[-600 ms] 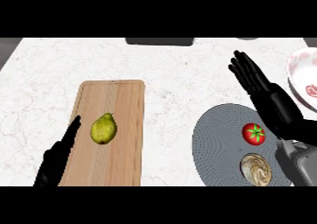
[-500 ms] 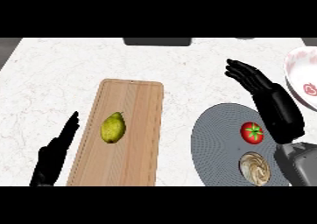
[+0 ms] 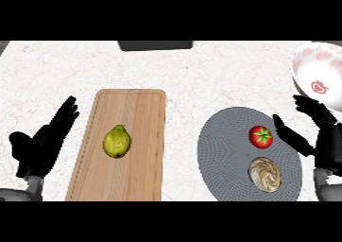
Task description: Pick the tomato from the placemat and place it in the bowl
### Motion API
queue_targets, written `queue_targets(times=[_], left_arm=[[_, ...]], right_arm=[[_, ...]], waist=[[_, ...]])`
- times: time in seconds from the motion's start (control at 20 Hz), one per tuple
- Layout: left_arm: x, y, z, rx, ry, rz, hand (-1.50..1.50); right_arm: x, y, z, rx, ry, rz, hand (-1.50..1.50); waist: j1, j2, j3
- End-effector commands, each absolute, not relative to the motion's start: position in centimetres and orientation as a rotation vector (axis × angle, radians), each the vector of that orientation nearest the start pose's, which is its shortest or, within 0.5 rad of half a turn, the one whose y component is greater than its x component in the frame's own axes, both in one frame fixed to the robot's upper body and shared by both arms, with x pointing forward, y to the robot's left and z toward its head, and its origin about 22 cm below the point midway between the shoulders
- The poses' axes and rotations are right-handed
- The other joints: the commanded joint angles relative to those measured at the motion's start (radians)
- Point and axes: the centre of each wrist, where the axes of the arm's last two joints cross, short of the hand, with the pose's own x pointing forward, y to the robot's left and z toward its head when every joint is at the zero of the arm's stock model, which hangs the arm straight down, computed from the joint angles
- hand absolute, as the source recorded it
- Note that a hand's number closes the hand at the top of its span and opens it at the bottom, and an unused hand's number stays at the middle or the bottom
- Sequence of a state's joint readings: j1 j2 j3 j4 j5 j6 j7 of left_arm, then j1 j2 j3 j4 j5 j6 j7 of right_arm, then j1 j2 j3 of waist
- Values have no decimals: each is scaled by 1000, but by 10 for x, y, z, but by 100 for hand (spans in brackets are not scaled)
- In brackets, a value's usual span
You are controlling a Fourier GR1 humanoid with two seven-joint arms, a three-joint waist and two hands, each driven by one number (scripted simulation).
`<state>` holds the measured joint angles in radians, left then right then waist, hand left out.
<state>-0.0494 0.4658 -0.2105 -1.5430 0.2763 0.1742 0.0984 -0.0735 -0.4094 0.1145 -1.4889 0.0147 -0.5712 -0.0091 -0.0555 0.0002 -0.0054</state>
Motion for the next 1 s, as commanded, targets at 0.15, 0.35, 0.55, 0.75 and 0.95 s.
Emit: queue_targets(times=[0.15,0.35,0.55,0.75,0.95], left_arm=[[275,296,54,55,-1432,-191,0],[274,293,56,50,-1426,-208,0],[276,301,57,63,-1403,-193,0],[283,291,65,36,-1403,-213,0],[283,302,60,36,-1421,-208,0]], right_arm=[[228,-219,-4,-985,-1726,-66,-150],[226,-222,1,-1104,-1579,3,-150],[231,-259,23,-1170,-1315,148,-150],[251,-239,62,-1141,-1157,243,-150],[268,-215,107,-1113,-998,320,-150]], waist=[[40,-2,2],[42,-4,-3],[33,-5,-5],[46,-5,-5],[63,-3,-2]])
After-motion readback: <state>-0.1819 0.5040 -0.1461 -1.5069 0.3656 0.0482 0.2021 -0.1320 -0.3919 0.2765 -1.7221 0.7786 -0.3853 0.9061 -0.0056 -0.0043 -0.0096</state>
